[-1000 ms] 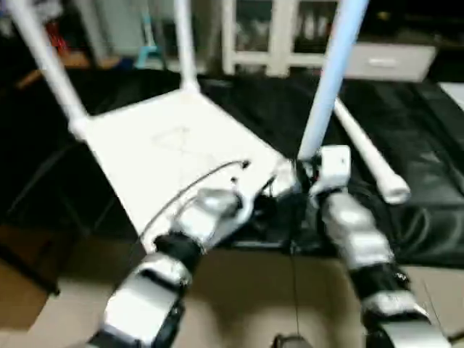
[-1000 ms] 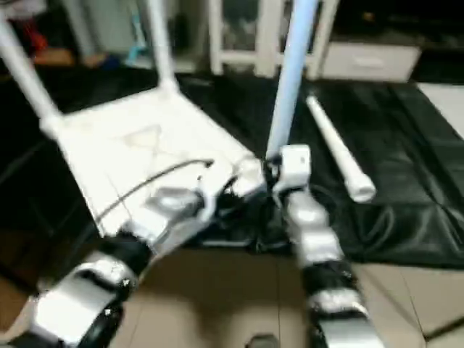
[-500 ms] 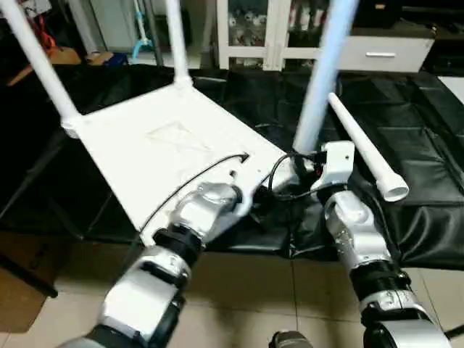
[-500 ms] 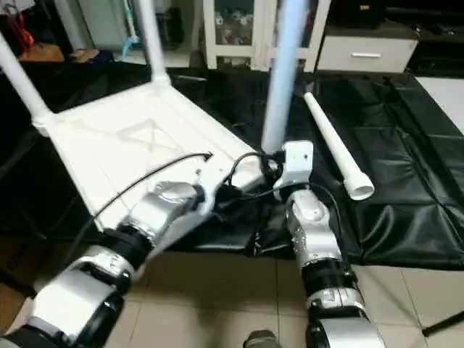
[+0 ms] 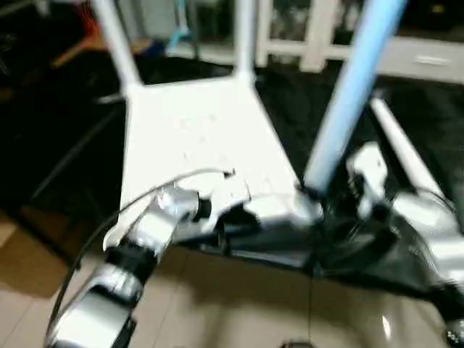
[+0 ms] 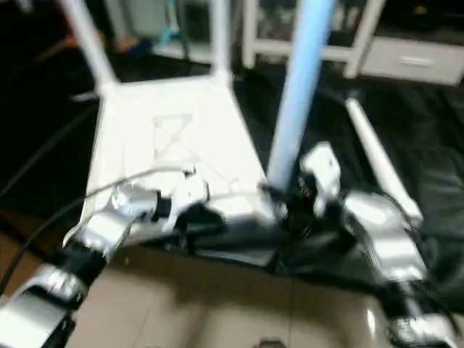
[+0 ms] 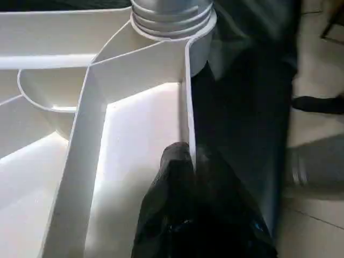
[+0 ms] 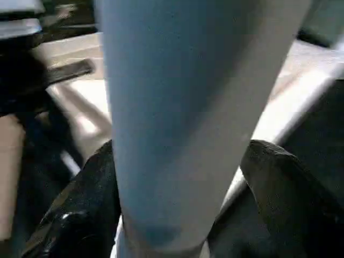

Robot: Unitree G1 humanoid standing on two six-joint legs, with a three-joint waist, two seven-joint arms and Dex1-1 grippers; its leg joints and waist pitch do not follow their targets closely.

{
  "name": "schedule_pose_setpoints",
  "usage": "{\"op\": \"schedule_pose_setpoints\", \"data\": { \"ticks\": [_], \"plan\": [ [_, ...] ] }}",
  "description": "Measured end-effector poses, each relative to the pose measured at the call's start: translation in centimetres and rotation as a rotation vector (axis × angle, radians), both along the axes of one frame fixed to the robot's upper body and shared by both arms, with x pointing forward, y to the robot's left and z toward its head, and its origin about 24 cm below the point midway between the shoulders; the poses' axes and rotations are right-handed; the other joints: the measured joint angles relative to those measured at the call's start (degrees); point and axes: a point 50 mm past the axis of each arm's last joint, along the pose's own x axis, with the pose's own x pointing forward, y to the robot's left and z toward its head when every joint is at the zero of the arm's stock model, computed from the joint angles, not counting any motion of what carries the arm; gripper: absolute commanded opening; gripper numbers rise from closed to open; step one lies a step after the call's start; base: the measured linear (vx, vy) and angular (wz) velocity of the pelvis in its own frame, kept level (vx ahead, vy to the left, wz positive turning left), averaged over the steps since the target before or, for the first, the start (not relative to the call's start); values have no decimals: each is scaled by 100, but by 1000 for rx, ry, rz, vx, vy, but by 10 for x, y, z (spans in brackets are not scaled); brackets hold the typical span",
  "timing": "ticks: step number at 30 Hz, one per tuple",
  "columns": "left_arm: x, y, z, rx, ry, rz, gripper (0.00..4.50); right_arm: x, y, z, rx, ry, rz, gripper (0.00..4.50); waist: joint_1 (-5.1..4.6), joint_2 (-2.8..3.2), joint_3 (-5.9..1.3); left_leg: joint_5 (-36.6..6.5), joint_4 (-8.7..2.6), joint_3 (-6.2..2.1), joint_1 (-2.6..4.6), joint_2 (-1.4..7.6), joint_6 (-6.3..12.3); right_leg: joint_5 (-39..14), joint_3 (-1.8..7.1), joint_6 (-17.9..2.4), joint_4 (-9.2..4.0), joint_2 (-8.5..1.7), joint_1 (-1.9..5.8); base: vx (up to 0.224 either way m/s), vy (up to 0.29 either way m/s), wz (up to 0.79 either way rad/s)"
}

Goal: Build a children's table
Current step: Rotate leg to tighten

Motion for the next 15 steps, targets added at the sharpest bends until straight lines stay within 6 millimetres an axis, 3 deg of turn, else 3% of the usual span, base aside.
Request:
{"op": "schedule_pose_setpoints", "data": {
  "ticks": [5,10,15],
  "plan": [
    [-8,1,-2,-5,31,-55,0,-11,-5,-3,13,56,86,344,102,1,0,-15,7,25,13,0,-32,1,35,-1,9,5,4,0,0,0],
    [-9,1,-3,0,41,-69,0,-13,-9,-1,-5,82,128,344,164,2,0,-15,7,69,17,-1,-32,1,131,-1,10,27,0,0,0,0],
    [-9,1,-3,1,46,-75,0,-15,-11,0,-16,91,148,344,181,1,0,-14,7,96,22,-1,-30,2,151,-2,10,23,-4,0,0,0]
  ]
}}
